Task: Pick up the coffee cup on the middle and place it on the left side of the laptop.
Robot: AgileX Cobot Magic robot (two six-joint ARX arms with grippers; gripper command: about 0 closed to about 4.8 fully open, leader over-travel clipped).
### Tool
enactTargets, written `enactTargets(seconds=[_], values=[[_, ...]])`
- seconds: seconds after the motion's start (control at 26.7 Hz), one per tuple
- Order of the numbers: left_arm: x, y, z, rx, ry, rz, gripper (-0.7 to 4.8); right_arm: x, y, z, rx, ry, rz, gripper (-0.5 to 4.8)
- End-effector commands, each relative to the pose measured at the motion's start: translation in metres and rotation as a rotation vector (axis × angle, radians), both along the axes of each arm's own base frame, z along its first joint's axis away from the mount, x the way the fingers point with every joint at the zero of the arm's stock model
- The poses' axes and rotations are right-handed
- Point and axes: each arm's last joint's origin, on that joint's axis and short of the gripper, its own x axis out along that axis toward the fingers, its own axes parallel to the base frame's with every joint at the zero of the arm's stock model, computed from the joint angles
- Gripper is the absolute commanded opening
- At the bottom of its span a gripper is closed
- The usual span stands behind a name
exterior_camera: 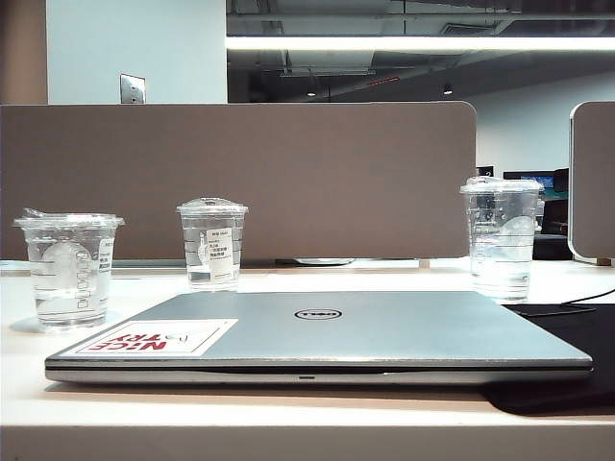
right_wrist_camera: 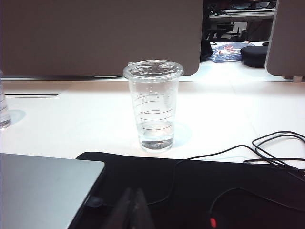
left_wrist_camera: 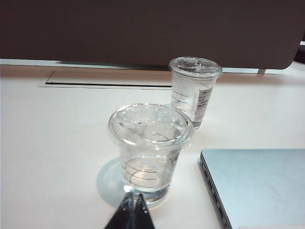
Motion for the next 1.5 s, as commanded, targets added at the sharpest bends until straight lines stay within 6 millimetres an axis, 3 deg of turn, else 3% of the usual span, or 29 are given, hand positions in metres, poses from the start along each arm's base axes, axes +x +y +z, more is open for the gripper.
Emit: enactTargets(seconds=[0.04, 0.79, 1.5], values=[[-0.0002, 0.0, 0.0031, -0.003, -0.021, -0.004, -0.05, 0.0002, -0.0025, 0.0005, 0.0, -0.015, -0.018, -0.05], [-0.0002, 0.0, 0.003, -0.003, -0.021, -0.004, -0.05, 0.0002, -0.0088, 0.0005, 0.0, -0.015, -0.084, -0.05], [-0.0086, 0.0043, 0.0102, 0.025, -0.156, 0.019, -0.05, 0.0003, -0.0089, 0.0002, 0.0, -0.012, -0.084, -0.05]])
